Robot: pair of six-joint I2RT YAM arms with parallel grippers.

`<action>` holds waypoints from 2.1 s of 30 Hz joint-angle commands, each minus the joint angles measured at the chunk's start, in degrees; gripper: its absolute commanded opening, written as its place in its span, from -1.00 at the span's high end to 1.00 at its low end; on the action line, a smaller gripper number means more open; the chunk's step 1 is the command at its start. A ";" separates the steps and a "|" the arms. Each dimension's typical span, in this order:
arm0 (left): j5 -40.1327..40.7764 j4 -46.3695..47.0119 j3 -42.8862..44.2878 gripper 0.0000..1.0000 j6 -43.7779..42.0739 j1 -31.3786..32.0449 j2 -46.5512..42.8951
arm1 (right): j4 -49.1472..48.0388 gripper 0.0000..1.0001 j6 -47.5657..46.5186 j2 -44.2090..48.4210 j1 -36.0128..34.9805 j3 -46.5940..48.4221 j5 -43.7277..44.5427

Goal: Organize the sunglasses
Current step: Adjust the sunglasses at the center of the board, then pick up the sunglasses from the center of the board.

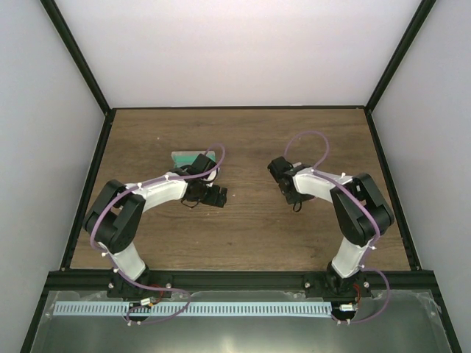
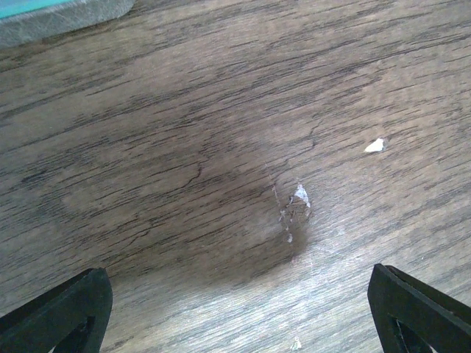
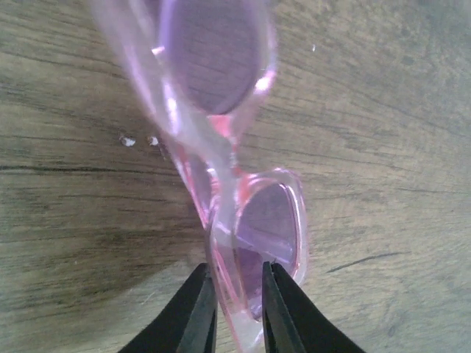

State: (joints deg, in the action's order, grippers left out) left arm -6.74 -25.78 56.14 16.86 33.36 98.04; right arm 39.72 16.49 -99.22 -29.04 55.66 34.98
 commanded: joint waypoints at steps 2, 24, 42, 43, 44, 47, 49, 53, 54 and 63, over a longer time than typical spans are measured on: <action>0.23 0.66 -0.41 -0.95 -0.43 -0.22 0.80 | 0.22 0.77 0.84 -1.27 -0.41 2.42 3.07; -0.81 0.14 -0.61 -0.95 -0.25 -2.02 0.77 | -15.48 0.98 9.80 9.39 -0.41 0.28 -44.70; -3.36 -0.74 -1.12 -0.95 -0.27 -7.57 -2.23 | -22.22 0.12 14.05 9.31 -0.05 -8.84 -48.68; -3.44 -0.69 -1.19 -0.95 -0.25 -7.60 -2.19 | -21.34 0.09 13.77 9.81 -0.05 -8.04 -47.74; -3.57 -0.61 -1.25 -0.95 -0.19 -7.61 -2.23 | -20.22 0.09 13.41 10.22 -0.08 -6.69 -46.39; -3.72 -0.32 -1.38 -0.95 -0.16 -7.61 -2.15 | -17.27 0.13 12.24 11.23 -0.16 -3.82 -44.43; -3.59 -0.32 -1.38 -0.95 -0.16 -7.61 -2.04 | -15.65 0.15 11.89 11.65 -0.25 -1.57 -43.48; -3.07 -0.32 -1.34 -0.95 -0.16 -7.62 -2.46 | -11.37 0.15 15.08 9.74 -0.82 3.74 -40.32; -3.02 -0.28 -1.30 -0.95 -0.16 -7.61 -2.48 | -10.61 0.15 16.04 8.74 -1.22 5.13 -39.92; -3.45 -0.66 -1.37 -0.95 -0.74 -7.59 -1.87 | -8.92 0.24 26.40 1.76 -3.15 10.05 -41.89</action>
State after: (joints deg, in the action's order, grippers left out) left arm -9.76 -26.26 55.16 16.71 25.76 97.23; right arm 27.49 36.77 -95.20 -31.31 63.26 -6.42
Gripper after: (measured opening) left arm 0.973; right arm 0.380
